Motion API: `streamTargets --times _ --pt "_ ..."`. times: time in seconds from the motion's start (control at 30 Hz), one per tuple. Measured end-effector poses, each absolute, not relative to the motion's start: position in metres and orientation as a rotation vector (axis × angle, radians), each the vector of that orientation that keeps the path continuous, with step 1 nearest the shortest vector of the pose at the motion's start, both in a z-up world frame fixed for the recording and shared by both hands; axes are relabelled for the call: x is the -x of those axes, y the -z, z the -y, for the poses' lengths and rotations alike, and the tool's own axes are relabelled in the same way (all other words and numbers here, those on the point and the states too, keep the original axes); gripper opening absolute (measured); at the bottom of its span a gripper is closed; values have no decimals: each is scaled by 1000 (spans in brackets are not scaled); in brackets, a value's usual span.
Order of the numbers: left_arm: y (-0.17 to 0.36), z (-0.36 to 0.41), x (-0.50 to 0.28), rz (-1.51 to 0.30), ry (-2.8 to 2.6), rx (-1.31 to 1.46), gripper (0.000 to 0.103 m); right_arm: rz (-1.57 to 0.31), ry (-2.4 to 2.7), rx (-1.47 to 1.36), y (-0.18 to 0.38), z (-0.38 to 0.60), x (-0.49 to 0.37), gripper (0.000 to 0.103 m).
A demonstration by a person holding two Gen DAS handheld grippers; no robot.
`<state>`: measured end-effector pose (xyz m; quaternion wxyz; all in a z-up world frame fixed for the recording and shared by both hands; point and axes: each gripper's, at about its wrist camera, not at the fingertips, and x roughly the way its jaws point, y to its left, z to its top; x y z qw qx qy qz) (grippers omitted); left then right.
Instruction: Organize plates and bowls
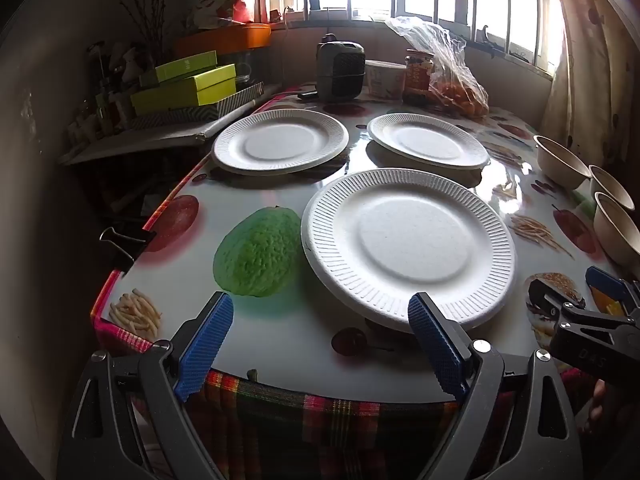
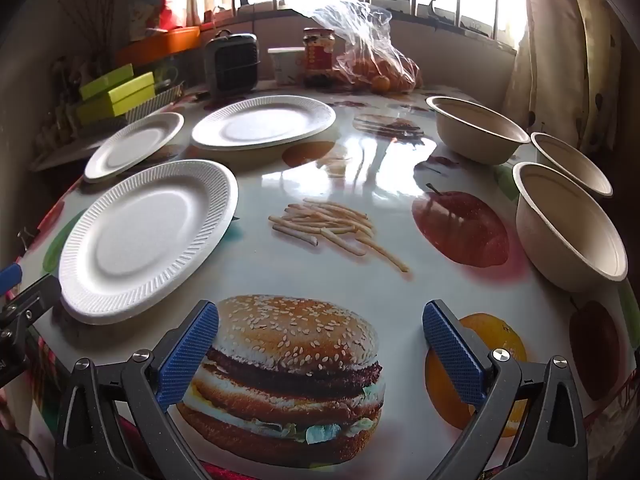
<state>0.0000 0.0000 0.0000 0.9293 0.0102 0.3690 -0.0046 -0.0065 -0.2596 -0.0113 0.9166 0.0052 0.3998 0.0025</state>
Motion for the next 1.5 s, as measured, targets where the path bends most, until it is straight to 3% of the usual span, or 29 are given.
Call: streamTargets --times 1.5 --pt "-11 2 -14 -781 4 5 90 -722 -80 19 -26 241 8 103"
